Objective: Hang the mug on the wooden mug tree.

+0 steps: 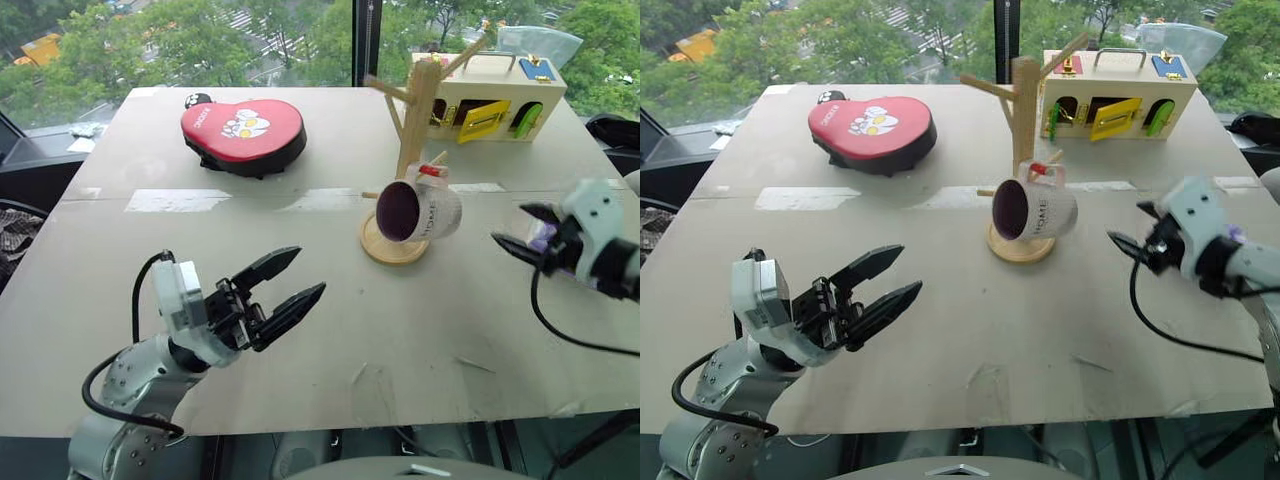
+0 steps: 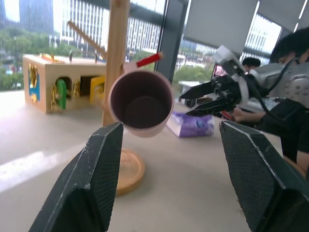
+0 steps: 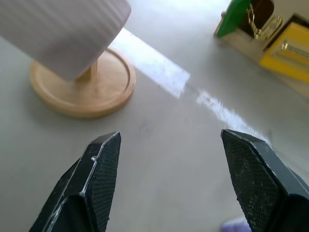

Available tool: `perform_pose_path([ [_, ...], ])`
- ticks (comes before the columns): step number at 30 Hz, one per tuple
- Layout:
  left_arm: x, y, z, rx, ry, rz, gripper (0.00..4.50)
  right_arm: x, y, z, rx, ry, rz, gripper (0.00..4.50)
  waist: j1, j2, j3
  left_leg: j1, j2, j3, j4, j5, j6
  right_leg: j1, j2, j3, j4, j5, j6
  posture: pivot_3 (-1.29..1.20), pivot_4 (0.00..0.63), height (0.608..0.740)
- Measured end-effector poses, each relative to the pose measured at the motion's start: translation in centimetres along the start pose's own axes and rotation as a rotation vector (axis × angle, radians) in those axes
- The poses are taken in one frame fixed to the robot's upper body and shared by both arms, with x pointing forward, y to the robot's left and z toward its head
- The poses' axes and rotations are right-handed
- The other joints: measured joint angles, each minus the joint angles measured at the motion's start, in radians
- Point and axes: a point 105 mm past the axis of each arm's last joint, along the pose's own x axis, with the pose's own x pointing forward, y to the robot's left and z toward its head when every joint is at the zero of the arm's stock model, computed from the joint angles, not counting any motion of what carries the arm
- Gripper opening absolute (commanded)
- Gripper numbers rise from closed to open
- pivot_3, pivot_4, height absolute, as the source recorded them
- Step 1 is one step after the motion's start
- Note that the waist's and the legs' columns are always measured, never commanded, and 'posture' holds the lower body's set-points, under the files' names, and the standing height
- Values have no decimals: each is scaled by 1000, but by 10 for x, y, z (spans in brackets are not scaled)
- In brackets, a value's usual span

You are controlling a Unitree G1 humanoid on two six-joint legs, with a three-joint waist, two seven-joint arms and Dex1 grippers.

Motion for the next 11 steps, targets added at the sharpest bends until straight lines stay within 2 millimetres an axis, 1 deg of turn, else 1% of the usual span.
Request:
perform_pose_path([
  [1,-5,-1,-6,-5,38,12,3241,-7,2,-16,35,5,-10,3300,2,0,0,0,0,0,0,0,0,0,3,0,0,0,0,0,150,733],
  [3,-13,1,-13,-11,83,44,3241,-14,6,-36,80,28,-10,3300,2,1,0,0,0,1,0,0,0,0,3,1,0,0,0,0,150,733],
  [4,-15,2,-14,-11,90,49,3241,-14,7,-39,86,32,-9,3300,2,1,0,0,0,1,0,0,0,-1,3,1,0,0,0,0,150,733],
  [5,-21,10,-18,-3,129,82,3241,-20,11,-51,100,48,1,3300,3,1,0,0,0,1,1,-2,4,-1,3,1,0,-2,-3,0,150,733],
  [8,-31,19,-26,-3,195,122,3241,-28,19,-61,102,64,26,3300,4,0,0,1,1,0,1,-3,4,-1,3,2,0,-2,-4,0,150,733],
  [11,-38,24,-35,-10,246,137,3241,-30,20,-66,121,68,27,3300,2,1,0,1,1,1,1,-3,4,-1,0,3,0,-2,-4,0,150,733],
])
